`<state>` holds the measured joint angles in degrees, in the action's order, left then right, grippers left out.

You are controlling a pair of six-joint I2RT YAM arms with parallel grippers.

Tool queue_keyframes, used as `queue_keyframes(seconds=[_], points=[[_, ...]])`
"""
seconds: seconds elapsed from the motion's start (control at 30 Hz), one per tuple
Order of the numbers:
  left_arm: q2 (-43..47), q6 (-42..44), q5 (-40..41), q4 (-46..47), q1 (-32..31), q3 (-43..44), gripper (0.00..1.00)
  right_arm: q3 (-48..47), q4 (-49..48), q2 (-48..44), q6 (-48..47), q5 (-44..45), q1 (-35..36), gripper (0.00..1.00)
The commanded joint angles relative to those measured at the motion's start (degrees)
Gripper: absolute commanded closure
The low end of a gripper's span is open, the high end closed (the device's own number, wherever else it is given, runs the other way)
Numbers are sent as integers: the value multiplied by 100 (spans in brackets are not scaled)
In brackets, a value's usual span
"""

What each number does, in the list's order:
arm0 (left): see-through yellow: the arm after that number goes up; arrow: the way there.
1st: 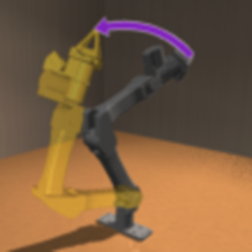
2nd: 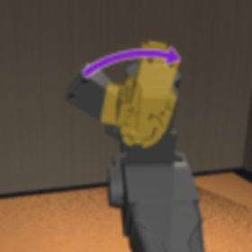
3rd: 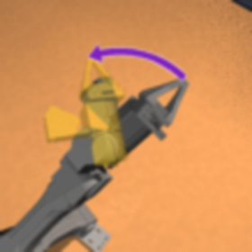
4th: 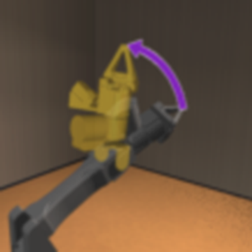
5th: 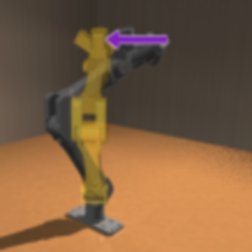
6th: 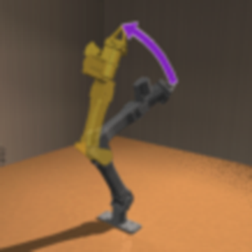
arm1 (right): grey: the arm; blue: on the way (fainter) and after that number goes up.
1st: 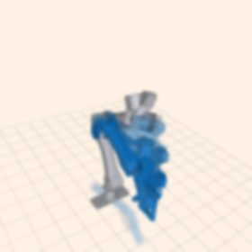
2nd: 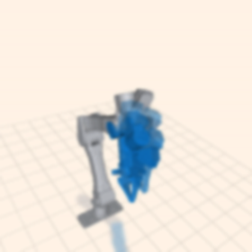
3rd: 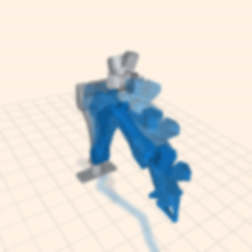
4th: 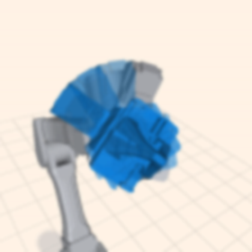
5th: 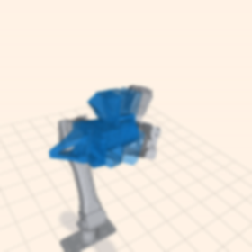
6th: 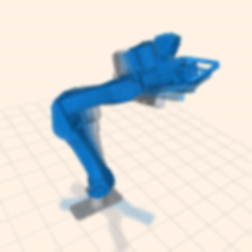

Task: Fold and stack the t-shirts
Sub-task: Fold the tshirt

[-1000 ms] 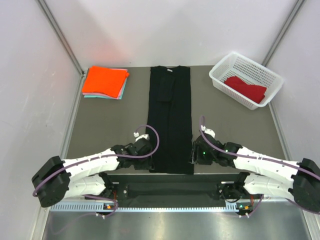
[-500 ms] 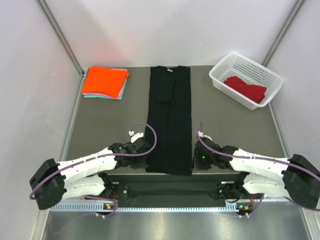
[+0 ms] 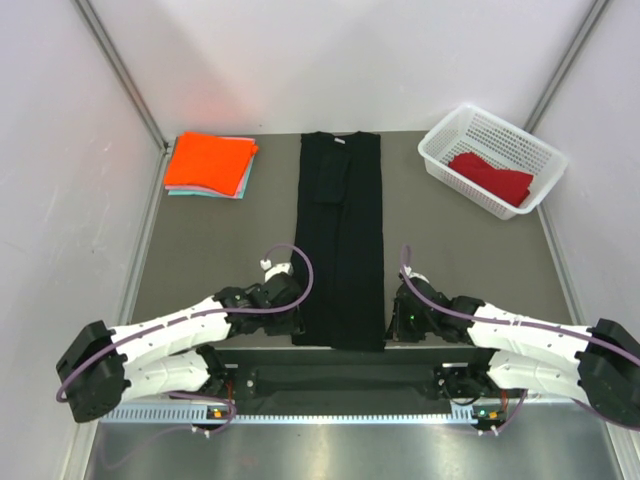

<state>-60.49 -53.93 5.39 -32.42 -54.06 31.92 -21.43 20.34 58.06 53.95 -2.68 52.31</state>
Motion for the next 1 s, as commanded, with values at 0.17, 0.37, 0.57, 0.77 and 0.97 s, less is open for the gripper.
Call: queue_keyframes(seconds=[0.17,0.37,0.57,0.77,0.97], points=[[-481,-3,112,351,1,-195,57,-81,-127,-14,71,-40,-28,99],[-499,6,41,518,1,-292,64,-72,-232,12,220,-163,-28,80],[-140,-12,322,-105,1,-20,100,86,-574,-14,458,-277,-2,72],[81,-73,288,-264,10,-10,99,183,-777,170,528,-347,7,68],[46,-144,182,-422,19,-195,91,244,-979,452,476,-462,24,85]])
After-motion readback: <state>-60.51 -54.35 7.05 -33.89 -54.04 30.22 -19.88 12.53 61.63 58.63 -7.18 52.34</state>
